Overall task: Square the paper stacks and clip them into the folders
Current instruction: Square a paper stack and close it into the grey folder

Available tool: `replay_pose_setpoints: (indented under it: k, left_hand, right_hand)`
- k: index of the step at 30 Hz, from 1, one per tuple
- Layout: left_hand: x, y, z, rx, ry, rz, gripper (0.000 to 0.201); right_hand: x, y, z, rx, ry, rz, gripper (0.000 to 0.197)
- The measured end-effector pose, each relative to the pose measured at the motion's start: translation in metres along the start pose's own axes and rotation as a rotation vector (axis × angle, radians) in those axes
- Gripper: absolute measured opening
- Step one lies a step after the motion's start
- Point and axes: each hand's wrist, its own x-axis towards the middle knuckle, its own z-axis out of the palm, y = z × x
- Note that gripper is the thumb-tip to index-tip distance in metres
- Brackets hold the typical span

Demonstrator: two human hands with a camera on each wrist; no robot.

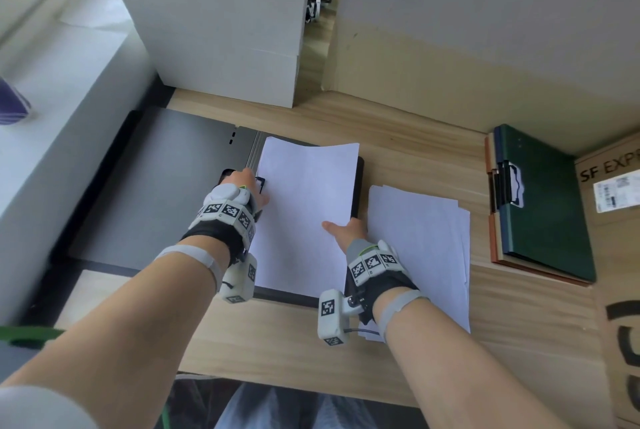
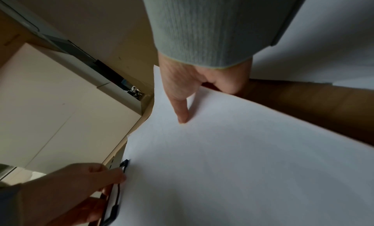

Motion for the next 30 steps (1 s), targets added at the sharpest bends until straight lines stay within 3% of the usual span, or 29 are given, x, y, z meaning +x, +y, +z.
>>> replay_pose_setpoints:
  k: [4, 8, 15, 19, 24, 28, 30]
  left_hand:
    - [-0.003, 0.000, -0.001, -0.019, 0.036, 0.001, 0.049]
    - [-0.008, 0.005, -0.008, -0.020, 0.026, 0.010, 0.050]
    - [-0.022, 0.029, -0.013, -0.064, -0.027, 0.044, 0.049]
    - [-0.024, 0.032, -0.017, -0.186, 0.075, 0.051, 0.046]
    - [-0.018, 0.005, -0.017, -0.075, 0.120, -0.079, 0.044]
    - [-0.021, -0.007, -0.004, -0.027, 0.008, -0.216, 0.061]
    - [-0.015, -0.019, 0.004, -0.102, 0.022, -0.253, 0.066]
  right_hand:
    - [0.007, 0.001, -0.009, 0.075, 0.119, -0.083, 0.039]
    - [0.011, -0.003, -0.025, 0.040, 0.261, -0.100, 0.051]
    - [0.016, -0.001, -0.058, 0.117, 0.205, -0.168, 0.041]
    - [0.023, 0.013, -0.090, 0.134, 0.232, -0.210, 0.037]
    - [0.034, 0.040, -0.134, 0.138, 0.283, -0.194, 0.031]
    - [0.043, 0.058, -0.152, 0.118, 0.304, -0.167, 0.032]
    - [0.044, 0.061, -0.155, 0.101, 0.315, -0.155, 0.034]
